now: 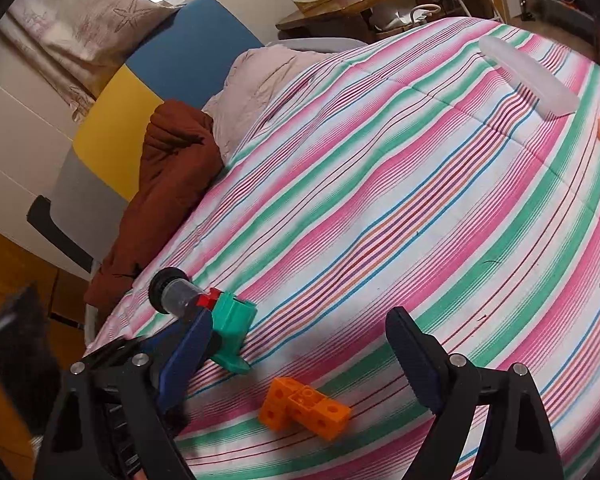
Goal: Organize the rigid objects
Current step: 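Grasp the teal plastic holder with the left gripper, then lift the teal holder with the left gripper while the right gripper grasps the orange cube blocks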
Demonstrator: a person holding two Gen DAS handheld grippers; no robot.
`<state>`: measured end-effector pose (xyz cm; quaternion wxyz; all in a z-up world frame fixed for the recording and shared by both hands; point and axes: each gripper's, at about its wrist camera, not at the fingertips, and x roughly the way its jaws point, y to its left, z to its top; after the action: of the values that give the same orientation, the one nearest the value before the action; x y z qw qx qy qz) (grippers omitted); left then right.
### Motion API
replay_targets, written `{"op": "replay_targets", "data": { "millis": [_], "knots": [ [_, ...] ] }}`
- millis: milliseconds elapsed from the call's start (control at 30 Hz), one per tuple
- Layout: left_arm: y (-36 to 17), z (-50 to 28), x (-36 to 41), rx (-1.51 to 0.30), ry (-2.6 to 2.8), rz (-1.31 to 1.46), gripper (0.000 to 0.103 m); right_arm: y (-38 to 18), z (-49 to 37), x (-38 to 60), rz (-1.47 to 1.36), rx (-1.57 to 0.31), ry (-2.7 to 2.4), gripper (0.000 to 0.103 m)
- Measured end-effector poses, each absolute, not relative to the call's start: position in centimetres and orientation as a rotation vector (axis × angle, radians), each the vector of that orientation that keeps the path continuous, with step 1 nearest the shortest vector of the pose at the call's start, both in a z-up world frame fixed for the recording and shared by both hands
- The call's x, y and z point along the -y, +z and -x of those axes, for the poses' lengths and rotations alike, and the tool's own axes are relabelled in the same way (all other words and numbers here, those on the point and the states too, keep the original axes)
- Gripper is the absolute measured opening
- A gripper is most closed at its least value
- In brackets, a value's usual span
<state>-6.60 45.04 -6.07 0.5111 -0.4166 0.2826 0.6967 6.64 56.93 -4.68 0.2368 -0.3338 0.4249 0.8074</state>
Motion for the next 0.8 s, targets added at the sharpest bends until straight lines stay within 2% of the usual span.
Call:
{"op": "replay_targets", "data": {
  "millis": [200, 400, 467, 633, 800],
  "knots": [
    [-6.4, 6.9, -45.9, -0.709, 1.653, 1.006, 0.032, -4.7, -6.5, -56.8, 0.920, -1.184, 2.229, 0.089],
    [-6.8, 5.7, -47.2, -0.860, 1.623, 0.944, 0.037, -4.9, -6.7, -56.9, 0.917, -1.196, 2.209, 0.089],
    [-6.7, 6.1, -47.2, -0.859, 1.621, 0.960, 0.038, -5.0, -6.7, -57.0, 0.916, -1.195, 2.205, 0.089],
    [-7.1, 6.4, -46.5, -0.836, 1.588, 1.025, 0.038, -5.0, -6.8, -57.1, 0.911, -1.198, 2.200, 0.089],
    [-8.7, 4.9, -45.4, -0.891, 1.545, 1.012, 0.035, -4.9, -7.0, -57.2, 0.900, -1.205, 2.193, 0.089]
  ]
}}
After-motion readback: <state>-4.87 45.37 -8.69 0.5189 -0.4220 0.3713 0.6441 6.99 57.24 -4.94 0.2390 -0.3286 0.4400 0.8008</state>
